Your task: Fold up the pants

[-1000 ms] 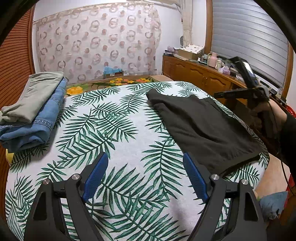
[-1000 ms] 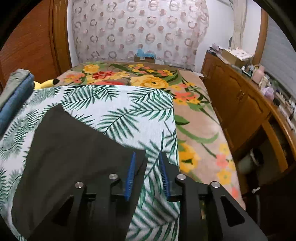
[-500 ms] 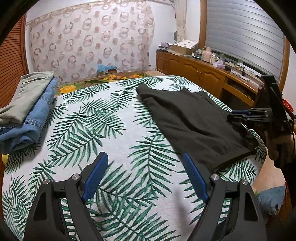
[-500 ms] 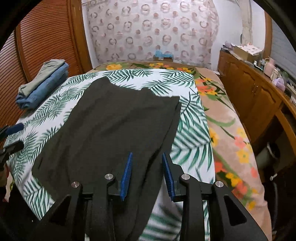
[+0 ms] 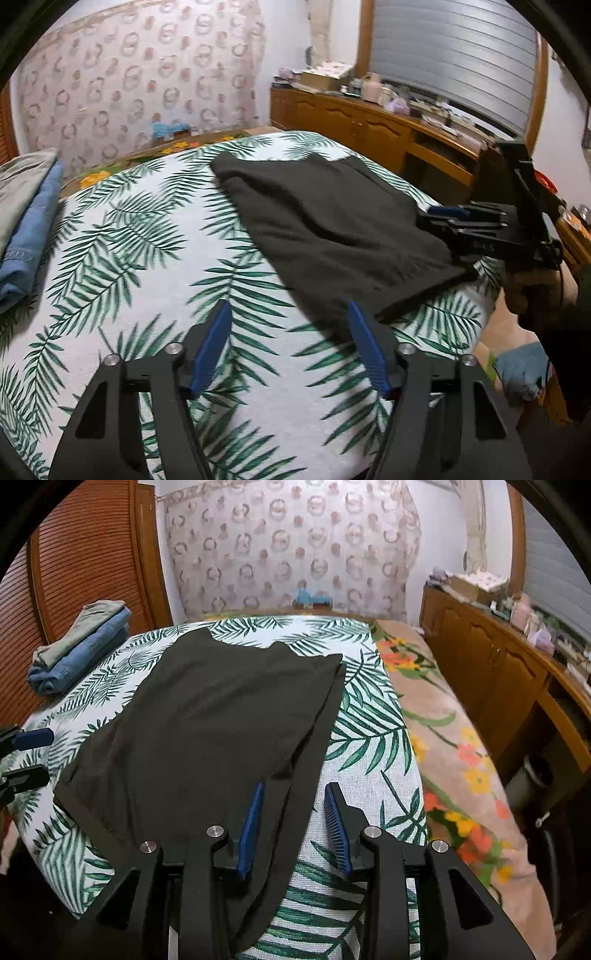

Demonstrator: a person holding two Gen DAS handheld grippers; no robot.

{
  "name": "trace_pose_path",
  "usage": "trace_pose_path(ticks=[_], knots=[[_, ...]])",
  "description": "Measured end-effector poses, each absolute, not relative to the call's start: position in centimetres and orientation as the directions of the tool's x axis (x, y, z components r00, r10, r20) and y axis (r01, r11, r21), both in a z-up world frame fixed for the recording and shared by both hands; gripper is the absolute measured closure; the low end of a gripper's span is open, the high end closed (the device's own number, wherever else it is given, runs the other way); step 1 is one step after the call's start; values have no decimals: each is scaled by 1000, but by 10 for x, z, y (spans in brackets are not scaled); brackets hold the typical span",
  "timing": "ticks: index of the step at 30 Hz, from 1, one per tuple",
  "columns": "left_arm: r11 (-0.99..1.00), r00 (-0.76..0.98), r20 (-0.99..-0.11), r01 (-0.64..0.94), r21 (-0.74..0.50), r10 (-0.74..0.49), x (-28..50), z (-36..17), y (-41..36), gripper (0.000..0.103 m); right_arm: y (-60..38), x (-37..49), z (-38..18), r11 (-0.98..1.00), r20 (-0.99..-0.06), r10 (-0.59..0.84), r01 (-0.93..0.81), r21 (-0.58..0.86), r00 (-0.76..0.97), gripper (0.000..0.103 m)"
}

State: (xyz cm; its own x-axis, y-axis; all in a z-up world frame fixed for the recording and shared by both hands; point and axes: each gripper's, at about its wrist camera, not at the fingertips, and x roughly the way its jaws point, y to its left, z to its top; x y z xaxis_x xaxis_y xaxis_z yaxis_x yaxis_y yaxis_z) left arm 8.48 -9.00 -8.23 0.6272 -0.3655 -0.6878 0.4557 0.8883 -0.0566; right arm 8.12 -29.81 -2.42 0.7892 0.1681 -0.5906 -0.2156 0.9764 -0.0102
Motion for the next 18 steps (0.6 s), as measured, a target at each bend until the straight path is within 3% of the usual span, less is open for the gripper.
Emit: trace_pose_path(ticks=[6, 18], knots=[[860, 582, -707, 505, -73, -402, 83, -82, -101, 51, -295, 74, -34, 977, -566, 171, -214, -11, 807, 67], [825, 533, -731, 560, -74, -427, 79, -90, -116, 62, -290, 77, -35, 977, -565, 167, -212, -14, 808, 67]])
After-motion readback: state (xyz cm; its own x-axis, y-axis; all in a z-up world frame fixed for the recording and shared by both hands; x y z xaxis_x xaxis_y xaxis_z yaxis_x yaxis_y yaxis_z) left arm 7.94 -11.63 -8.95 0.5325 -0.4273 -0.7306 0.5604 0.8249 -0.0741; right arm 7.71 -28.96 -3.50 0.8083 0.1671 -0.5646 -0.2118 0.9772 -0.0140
